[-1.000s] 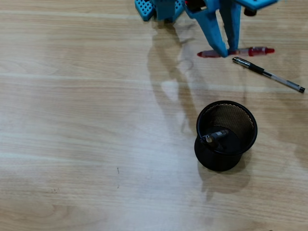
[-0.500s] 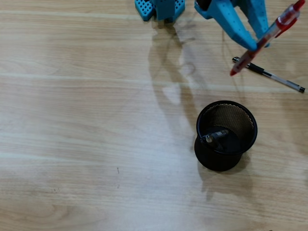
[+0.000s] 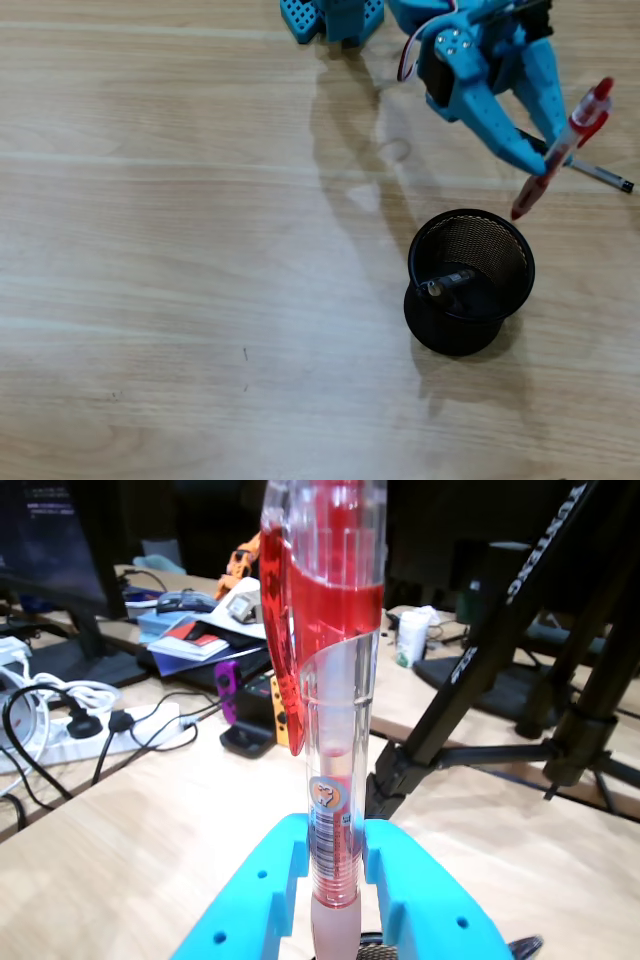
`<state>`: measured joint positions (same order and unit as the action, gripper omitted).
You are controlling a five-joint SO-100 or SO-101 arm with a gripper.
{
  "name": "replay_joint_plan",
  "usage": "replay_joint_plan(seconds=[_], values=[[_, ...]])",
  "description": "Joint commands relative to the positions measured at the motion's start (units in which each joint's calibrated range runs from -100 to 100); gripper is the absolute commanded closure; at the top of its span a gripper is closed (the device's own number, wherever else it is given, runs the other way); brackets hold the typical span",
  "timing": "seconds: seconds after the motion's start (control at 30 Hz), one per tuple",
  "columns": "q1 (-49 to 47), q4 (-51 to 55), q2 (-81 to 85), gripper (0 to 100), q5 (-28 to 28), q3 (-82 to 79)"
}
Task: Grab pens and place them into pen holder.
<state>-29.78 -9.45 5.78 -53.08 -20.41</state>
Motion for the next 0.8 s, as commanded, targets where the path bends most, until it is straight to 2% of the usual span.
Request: replay_joint_plan(seconds=[0.0, 0.17, 0.4, 0.57, 0.77], values=[[0.8, -8.9, 0.1, 98, -0.3, -5.8], [1.7, -13.3, -2.8, 98, -1.3, -8.3], [2.5, -13.8, -4.6, 98, -1.1, -8.2], [2.8, -13.8, -4.5, 88, -1.0, -8.8], [2.6, -13.0, -4.5, 88, -0.9, -8.8]])
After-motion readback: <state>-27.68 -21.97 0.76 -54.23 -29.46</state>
